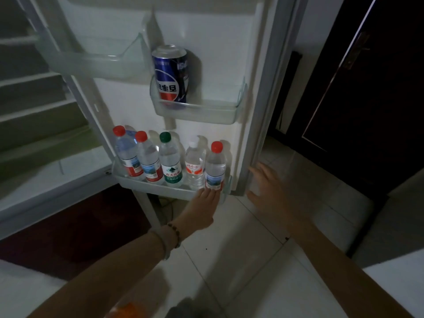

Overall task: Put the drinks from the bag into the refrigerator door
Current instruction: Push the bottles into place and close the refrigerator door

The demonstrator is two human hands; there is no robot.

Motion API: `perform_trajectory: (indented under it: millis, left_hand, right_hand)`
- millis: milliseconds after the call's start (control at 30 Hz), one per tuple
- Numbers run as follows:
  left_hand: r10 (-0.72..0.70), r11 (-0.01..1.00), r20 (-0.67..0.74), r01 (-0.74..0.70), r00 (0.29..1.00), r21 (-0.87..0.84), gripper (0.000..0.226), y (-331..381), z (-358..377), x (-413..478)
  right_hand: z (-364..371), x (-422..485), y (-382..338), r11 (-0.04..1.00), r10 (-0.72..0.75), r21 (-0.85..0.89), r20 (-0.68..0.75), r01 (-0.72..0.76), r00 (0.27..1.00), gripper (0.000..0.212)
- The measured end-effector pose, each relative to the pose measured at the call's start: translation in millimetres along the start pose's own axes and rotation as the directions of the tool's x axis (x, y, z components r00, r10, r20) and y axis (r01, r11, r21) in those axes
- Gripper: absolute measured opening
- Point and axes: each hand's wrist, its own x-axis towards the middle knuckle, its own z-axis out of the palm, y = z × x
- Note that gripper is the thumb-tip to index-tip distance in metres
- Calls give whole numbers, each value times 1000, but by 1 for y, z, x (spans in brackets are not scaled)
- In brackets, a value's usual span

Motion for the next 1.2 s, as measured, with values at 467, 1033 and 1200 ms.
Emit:
perform_trajectory:
  millis: [467,1033,1200]
  left_hand:
    - [17,1000,-21,-17,1000,7,72,-5,21,-120]
    - [-337,925,-118,306,934,-226,69,-7,-5,-333]
    - [-367,926,-282,320,886,-201,74,-6,-36,-382]
  right_hand:
    - [-5,-75,-52,958,-284,-29,-252,286,925,35]
    - [6,-167,-173,970,-204,99,-175,223,963,90]
    - [30,-175,-234,936,-298,159,-116,314,947,85]
